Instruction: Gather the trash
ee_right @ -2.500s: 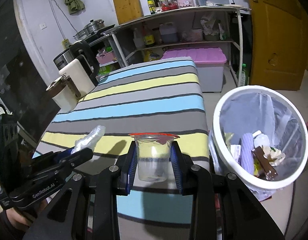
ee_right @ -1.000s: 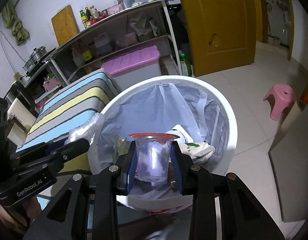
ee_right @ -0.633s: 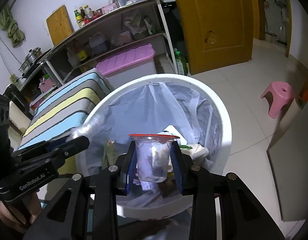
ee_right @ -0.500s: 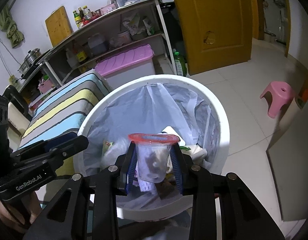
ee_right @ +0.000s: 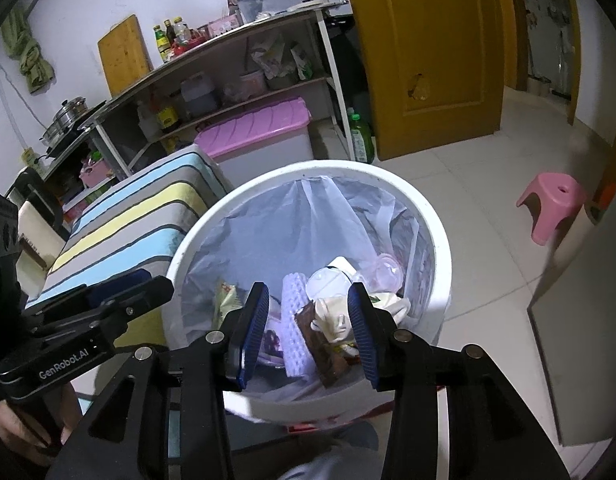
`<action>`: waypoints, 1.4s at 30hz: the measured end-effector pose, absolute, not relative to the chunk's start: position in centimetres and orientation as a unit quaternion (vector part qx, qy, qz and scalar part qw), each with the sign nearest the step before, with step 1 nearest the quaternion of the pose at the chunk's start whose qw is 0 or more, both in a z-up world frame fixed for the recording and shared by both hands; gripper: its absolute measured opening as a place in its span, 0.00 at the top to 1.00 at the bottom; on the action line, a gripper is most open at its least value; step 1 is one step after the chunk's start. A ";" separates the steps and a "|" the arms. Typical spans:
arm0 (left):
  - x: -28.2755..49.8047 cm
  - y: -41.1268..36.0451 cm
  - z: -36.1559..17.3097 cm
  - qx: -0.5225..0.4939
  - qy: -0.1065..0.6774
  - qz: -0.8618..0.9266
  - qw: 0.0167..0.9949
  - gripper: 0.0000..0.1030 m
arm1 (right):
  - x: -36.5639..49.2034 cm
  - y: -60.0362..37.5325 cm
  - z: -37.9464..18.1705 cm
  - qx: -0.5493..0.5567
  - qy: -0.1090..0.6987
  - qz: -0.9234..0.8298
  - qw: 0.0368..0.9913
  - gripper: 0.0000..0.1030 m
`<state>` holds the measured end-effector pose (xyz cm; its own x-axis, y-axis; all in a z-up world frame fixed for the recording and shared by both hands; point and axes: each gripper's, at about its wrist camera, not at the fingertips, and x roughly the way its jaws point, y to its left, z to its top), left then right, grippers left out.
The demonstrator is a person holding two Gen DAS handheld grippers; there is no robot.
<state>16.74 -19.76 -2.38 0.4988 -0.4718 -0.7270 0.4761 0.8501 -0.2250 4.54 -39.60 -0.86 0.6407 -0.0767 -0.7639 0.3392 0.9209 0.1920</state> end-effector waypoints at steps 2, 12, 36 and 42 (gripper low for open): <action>16.2 -19.3 -2.0 0.002 0.415 -0.272 0.868 0.62 | 4.2 -39.0 -0.5 0.158 0.406 -0.114 0.893 0.59; 13.2 -15.9 -1.0 0.004 0.404 -0.245 0.881 0.61 | 2.9 -34.8 0.4 0.136 0.405 -0.083 0.900 0.59; 5.4 -7.2 -0.1 0.002 0.371 -0.171 0.913 0.61 | -0.3 -26.1 1.3 0.081 0.395 -0.027 0.915 0.59; 4.5 -6.0 0.5 -0.010 0.364 -0.165 0.917 0.61 | -1.1 -25.0 1.4 0.075 0.394 -0.018 0.916 0.59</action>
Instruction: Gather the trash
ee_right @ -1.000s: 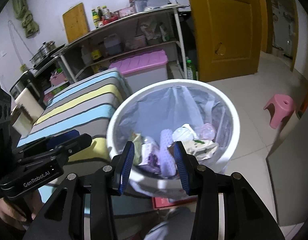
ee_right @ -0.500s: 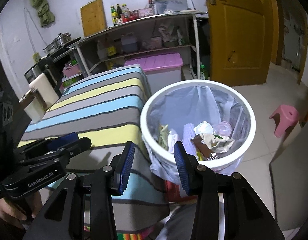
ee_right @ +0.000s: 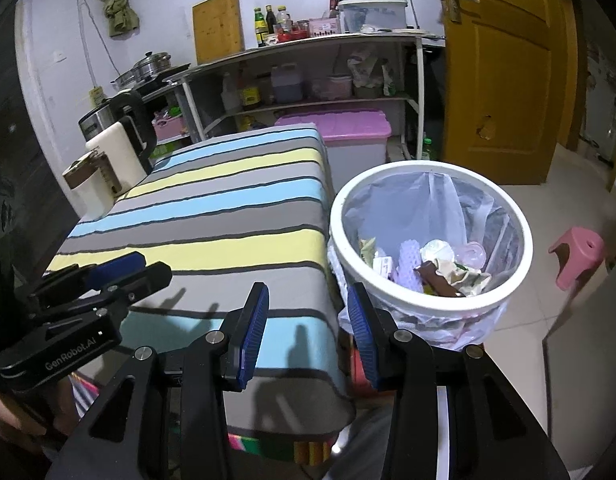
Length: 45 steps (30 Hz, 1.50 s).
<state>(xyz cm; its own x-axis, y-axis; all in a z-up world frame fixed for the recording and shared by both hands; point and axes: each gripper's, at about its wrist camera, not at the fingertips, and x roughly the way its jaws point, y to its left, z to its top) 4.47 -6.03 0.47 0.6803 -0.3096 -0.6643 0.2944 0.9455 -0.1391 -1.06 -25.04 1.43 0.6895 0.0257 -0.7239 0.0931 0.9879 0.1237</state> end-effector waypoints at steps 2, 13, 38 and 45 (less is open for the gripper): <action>4.2 -5.8 0.5 -0.015 0.364 -0.165 0.916 0.61 | -1.3 -24.7 1.4 0.074 0.393 -0.018 0.916 0.59; 3.2 -6.0 0.9 -0.005 0.358 -0.160 0.920 0.61 | -2.0 -24.4 1.7 0.072 0.388 -0.016 0.919 0.59; 2.5 -5.3 0.9 -0.022 0.356 -0.169 0.919 0.61 | -2.2 -24.2 1.8 0.071 0.388 -0.017 0.919 0.59; 2.3 -6.0 1.0 -0.003 0.353 -0.161 0.922 0.61 | -2.2 -24.2 1.8 0.071 0.388 -0.016 0.919 0.59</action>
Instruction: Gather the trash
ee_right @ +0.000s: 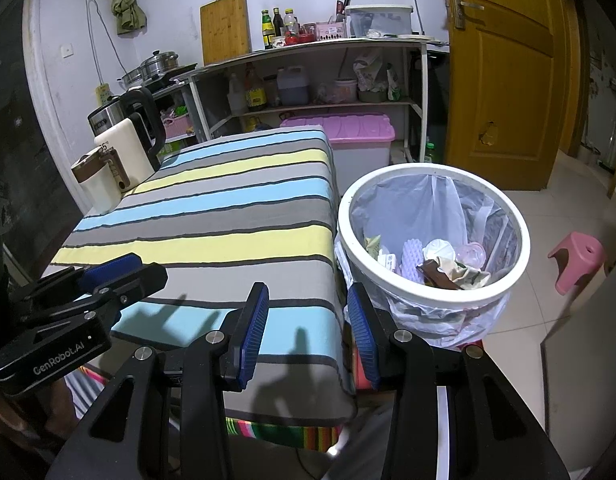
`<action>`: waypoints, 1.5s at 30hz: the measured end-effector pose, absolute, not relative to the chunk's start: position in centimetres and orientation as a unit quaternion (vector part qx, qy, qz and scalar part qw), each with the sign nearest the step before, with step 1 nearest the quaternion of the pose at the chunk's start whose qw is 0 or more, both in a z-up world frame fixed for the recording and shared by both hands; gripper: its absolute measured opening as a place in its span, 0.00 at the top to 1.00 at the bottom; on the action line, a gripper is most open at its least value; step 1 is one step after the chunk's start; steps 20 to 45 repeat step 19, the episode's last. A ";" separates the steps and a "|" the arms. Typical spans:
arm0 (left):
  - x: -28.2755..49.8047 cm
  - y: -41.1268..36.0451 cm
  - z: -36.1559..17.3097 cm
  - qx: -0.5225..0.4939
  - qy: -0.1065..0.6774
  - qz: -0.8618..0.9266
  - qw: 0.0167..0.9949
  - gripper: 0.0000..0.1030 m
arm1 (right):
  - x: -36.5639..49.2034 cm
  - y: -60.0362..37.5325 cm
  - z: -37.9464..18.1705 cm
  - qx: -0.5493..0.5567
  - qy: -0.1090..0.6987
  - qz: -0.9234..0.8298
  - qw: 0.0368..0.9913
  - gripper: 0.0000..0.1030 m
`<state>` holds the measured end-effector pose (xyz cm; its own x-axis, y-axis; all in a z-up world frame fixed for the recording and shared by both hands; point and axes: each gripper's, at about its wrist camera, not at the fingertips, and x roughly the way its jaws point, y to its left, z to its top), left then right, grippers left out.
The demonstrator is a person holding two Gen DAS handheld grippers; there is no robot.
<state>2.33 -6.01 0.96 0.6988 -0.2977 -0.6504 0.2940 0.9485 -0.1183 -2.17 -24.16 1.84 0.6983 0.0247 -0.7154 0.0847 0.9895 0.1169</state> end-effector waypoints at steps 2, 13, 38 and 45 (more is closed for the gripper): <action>2.3 -6.1 1.0 -0.001 0.353 -0.162 0.922 0.61 | -2.2 -24.1 1.8 0.070 0.388 -0.017 0.919 0.59; 2.3 -6.1 0.9 -0.005 0.352 -0.158 0.923 0.61 | -2.3 -24.3 1.6 0.070 0.391 -0.016 0.917 0.59; 2.4 -6.0 0.8 -0.008 0.354 -0.156 0.922 0.61 | -2.3 -24.3 1.5 0.070 0.391 -0.017 0.918 0.59; 2.4 -6.0 0.8 -0.008 0.354 -0.156 0.922 0.61 | -2.3 -24.3 1.5 0.070 0.391 -0.017 0.918 0.59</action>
